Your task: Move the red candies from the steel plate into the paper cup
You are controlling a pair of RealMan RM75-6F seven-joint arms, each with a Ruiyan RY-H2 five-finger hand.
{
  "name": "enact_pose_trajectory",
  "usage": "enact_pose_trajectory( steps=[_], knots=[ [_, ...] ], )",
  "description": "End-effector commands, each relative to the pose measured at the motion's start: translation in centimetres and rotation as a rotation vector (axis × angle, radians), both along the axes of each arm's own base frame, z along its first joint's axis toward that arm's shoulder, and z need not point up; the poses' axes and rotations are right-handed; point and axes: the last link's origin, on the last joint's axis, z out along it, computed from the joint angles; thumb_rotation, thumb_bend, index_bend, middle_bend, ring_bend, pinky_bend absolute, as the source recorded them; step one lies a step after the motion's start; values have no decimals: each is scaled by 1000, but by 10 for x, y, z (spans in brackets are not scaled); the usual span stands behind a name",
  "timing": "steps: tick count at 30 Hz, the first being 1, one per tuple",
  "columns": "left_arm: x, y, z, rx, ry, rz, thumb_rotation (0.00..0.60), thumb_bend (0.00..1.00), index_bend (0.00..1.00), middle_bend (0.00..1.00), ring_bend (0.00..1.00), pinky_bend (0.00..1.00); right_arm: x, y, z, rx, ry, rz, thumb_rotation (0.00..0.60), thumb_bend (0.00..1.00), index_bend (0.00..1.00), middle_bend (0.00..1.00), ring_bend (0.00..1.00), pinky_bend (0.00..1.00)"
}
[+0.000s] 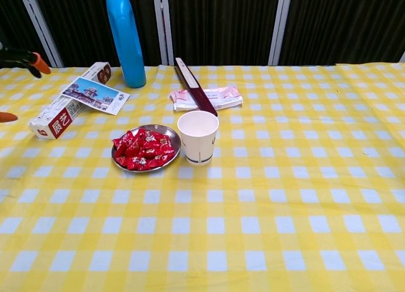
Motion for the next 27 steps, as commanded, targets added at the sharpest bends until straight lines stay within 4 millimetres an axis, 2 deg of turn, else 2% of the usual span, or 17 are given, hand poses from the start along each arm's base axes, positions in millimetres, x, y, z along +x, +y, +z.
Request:
enact_pose_trajectory(
  steps=[1, 8, 15, 27],
  knots=[
    [24, 18, -30, -76, 16, -10, 600, 313, 173, 165, 781, 895, 0, -1, 1, 2, -13, -6, 600, 388, 0, 0, 0, 0],
    [41, 32, -69, -135, 61, 2, 600, 313, 169, 162, 781, 895, 1, -3, 4, 5, -34, -9, 600, 387, 0, 0, 0, 0],
    [56, 44, -97, -163, 88, 9, 600, 312, 168, 160, 783, 895, 2, -2, 4, 8, -42, -6, 600, 388, 0, 0, 0, 0],
    [71, 49, -124, -208, 136, 0, 600, 237, 120, 127, 790, 895, 2, -3, 5, 6, -55, -7, 600, 388, 0, 0, 0, 0]
  ],
)
